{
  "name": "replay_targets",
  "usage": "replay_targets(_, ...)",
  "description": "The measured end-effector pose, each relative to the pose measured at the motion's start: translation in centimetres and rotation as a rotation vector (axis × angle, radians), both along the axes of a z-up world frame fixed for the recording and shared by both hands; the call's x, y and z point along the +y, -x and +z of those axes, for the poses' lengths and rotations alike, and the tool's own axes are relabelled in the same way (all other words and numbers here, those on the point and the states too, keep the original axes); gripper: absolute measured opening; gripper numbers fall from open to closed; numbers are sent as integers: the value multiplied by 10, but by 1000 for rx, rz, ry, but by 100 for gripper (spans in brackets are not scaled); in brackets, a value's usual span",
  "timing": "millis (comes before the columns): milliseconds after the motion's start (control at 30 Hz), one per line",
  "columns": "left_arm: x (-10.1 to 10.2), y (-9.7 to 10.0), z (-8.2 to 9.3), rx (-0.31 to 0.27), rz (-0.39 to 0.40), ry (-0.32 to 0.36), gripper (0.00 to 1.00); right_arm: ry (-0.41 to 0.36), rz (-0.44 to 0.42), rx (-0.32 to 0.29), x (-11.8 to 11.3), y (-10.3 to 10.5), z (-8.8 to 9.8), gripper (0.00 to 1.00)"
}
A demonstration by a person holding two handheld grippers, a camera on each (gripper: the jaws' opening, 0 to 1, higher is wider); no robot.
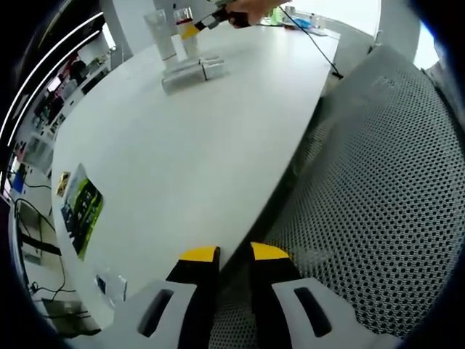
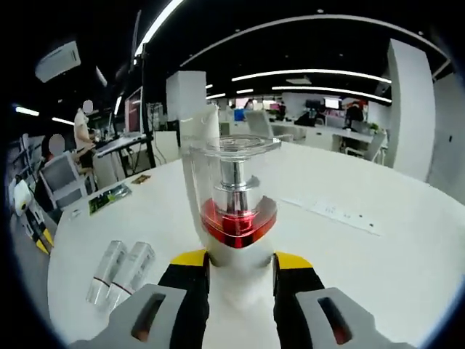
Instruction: Arrange the skincare products in the storage area until every visible bottle or jar stands upright without overlapping.
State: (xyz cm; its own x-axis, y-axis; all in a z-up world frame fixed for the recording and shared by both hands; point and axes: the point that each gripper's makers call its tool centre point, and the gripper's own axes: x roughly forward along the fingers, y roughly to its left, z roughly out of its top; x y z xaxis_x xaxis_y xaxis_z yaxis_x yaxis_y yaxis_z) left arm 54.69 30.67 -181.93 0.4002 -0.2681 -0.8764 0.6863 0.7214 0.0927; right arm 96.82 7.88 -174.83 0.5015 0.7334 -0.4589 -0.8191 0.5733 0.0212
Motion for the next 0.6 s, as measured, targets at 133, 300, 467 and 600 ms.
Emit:
replay_targets(133,0,0,-1,0,1,0,12,4,7,0,2,-3,0,28)
replay_targets(300,0,0,0,1,2,0,12,-5,18,4,8,-4,2,28)
replay_targets(467,1,0,0,0,3,-2,11,21,42,10,13,-6,2,28)
replay_targets(600,1,0,0,0,3,-3,11,31,55,7,16,-7,1,28)
